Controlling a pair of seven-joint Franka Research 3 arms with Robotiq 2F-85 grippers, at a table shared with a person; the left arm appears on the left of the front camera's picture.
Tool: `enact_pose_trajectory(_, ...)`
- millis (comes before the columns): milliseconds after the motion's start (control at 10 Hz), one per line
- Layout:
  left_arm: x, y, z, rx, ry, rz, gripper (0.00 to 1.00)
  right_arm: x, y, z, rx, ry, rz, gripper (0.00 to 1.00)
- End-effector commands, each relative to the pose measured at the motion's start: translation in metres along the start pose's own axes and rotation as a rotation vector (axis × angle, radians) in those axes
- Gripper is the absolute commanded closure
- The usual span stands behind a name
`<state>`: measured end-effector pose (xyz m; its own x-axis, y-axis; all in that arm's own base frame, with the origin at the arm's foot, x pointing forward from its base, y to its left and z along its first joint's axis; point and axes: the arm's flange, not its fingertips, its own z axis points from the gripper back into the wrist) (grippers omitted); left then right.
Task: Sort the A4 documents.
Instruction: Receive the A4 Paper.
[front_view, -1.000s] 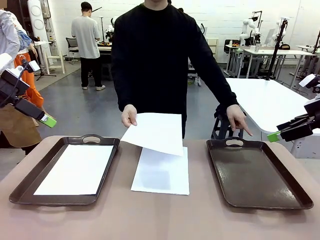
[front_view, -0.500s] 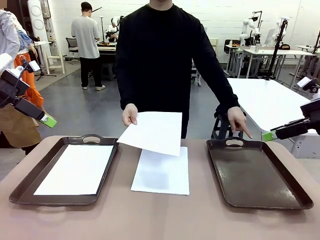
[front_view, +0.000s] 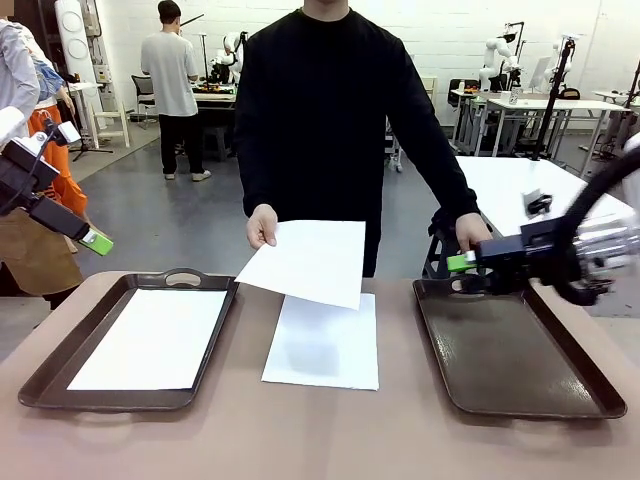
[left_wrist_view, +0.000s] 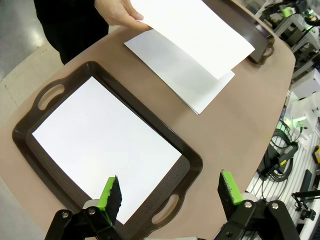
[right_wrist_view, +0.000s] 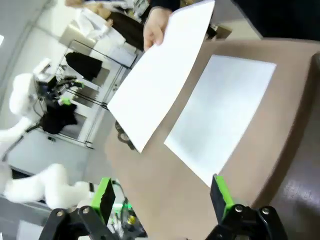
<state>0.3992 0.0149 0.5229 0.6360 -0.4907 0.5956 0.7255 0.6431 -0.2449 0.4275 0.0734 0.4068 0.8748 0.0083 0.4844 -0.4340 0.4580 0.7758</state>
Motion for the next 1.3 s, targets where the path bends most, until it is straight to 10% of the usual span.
enact_pose_trajectory(0,-0.001,0.001,0.0,-0.002,0.0,-0.006,0.0,0.019,-0.016,-0.034,0.022,-0.004,-0.103,0.0)
enact_pose_trajectory(1200,-0.001,0.001,0.0,-0.002,0.0,-0.006,0.0,0.055,-0.036,-0.172,0.362,-0.005,-0.332,0.0)
